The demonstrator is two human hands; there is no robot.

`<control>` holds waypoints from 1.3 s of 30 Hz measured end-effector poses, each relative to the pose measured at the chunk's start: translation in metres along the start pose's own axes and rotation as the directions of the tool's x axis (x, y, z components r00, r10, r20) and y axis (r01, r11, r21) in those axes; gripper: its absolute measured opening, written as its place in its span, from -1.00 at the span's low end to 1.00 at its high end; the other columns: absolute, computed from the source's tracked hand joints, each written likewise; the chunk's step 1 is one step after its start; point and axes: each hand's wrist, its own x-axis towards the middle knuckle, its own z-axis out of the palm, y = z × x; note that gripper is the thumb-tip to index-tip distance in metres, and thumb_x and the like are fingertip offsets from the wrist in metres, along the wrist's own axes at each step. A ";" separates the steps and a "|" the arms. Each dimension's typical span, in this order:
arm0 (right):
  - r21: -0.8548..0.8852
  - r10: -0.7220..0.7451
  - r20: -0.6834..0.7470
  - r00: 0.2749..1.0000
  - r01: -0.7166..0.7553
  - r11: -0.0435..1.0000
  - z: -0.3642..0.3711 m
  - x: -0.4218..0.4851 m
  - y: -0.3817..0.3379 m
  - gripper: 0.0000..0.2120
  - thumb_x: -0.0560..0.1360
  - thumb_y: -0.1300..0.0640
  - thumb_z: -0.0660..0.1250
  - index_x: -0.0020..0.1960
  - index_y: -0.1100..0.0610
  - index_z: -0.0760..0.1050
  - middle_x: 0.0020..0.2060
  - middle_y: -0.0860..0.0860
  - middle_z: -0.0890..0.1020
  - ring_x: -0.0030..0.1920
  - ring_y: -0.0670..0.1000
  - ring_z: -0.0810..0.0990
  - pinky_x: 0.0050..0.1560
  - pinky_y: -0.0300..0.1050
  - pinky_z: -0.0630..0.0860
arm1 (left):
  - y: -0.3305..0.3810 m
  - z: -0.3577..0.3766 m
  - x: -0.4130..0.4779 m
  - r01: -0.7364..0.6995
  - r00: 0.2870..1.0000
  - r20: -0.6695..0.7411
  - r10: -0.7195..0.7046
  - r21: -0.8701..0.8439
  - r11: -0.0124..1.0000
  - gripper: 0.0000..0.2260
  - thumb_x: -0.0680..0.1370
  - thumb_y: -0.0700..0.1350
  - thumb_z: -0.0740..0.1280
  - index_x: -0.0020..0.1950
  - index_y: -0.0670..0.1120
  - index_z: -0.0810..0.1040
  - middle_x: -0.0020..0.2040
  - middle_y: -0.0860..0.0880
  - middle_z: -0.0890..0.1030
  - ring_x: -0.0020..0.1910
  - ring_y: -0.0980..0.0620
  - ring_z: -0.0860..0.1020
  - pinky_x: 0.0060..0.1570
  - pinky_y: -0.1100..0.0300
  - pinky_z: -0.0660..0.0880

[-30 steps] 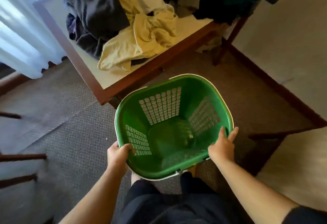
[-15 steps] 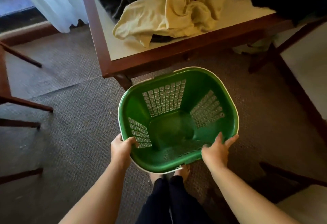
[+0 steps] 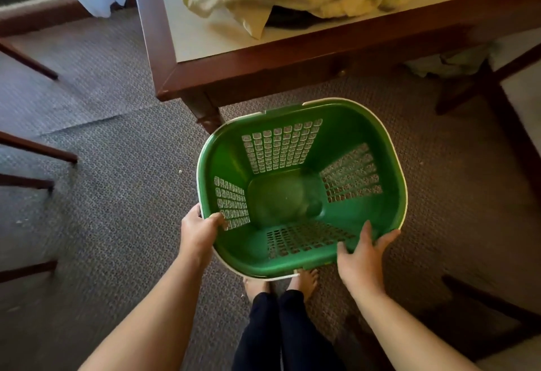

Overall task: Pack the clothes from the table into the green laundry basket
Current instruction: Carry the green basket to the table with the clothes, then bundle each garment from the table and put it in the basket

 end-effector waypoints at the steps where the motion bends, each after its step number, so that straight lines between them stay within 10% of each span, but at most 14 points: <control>1: -0.002 -0.002 0.008 1.000 0.002 1.000 0.002 0.000 0.001 -0.27 0.62 0.12 0.30 0.64 0.07 -0.04 0.51 0.09 -0.51 0.54 0.23 0.25 0.35 -0.08 0.42 | -0.003 0.000 0.003 -0.012 1.000 -0.012 0.013 0.051 0.999 -0.71 0.38 -0.36 0.34 0.05 -0.13 0.64 -0.12 -0.20 0.73 -0.17 -0.20 0.71 -0.28 0.00 0.67; 4: -0.045 -0.009 0.042 0.999 0.011 0.999 0.005 0.001 0.006 -0.27 0.64 0.07 0.26 0.65 0.06 -0.09 0.48 0.08 -0.56 0.57 0.24 0.18 0.37 -0.04 0.43 | -0.004 0.004 0.004 -0.047 0.993 -0.080 0.084 0.377 0.925 -0.69 0.52 -0.14 0.39 0.26 -0.10 0.53 0.08 -0.19 0.67 0.04 -0.19 0.65 0.05 -0.04 0.60; 7: -0.146 0.000 0.085 0.996 0.012 0.989 0.005 0.004 0.010 -0.27 0.65 0.00 0.22 0.65 0.07 -0.14 0.47 0.13 -0.58 0.61 0.25 -0.13 0.50 0.02 0.26 | -0.003 0.015 -0.008 -0.075 0.984 -0.096 0.152 0.548 0.833 -0.26 0.56 -0.05 0.42 0.61 -0.19 0.10 0.43 -0.28 0.41 0.40 -0.26 0.43 0.37 -0.13 0.41; 14: -0.358 -0.002 0.079 0.997 0.031 0.933 -0.001 0.004 0.011 -0.20 0.65 -0.14 0.16 0.63 0.16 -0.22 0.54 0.33 -0.35 0.57 0.32 -0.29 0.57 0.18 -0.11 | -0.010 0.026 -0.043 -0.233 0.949 0.105 0.297 0.869 0.437 -0.14 0.60 0.07 0.26 0.65 -0.24 -0.21 0.64 -0.33 -0.15 0.63 -0.31 -0.16 0.57 -0.31 -0.04; 19: -0.343 -0.185 0.143 0.972 0.225 0.912 -0.004 -0.012 0.000 -0.30 0.66 -0.13 0.10 0.64 0.08 -0.15 0.61 0.17 -0.24 0.59 0.23 -0.29 0.59 0.22 -0.08 | -0.012 0.023 -0.069 -0.415 0.884 0.284 0.371 0.843 0.342 -0.30 0.65 0.06 0.18 0.68 -0.12 -0.07 0.67 -0.22 -0.09 0.65 -0.23 -0.18 0.58 -0.24 -0.15; 27: -0.044 -0.474 0.144 0.869 0.484 0.874 -0.056 -0.065 -0.041 -0.45 0.70 -0.06 0.05 0.64 -0.02 -0.01 0.63 -0.07 0.05 0.62 -0.03 -0.10 0.59 -0.05 -0.06 | 0.056 0.030 -0.144 -0.633 0.774 0.442 0.453 0.566 0.529 -0.47 0.70 -0.04 0.18 0.65 -0.12 0.15 0.64 -0.06 0.21 0.66 -0.02 -0.01 0.62 -0.01 0.07; 39: 0.132 -0.586 -0.166 0.793 0.607 0.784 -0.170 -0.126 -0.087 -0.46 0.69 -0.01 0.13 0.62 0.04 0.10 0.59 -0.04 0.21 0.58 -0.10 0.14 0.57 -0.06 0.17 | 0.187 0.073 -0.241 -0.839 0.543 0.595 0.592 0.369 0.399 -0.50 0.71 -0.08 0.19 0.65 -0.07 0.19 0.60 -0.03 0.31 0.56 0.04 0.30 0.38 0.31 0.18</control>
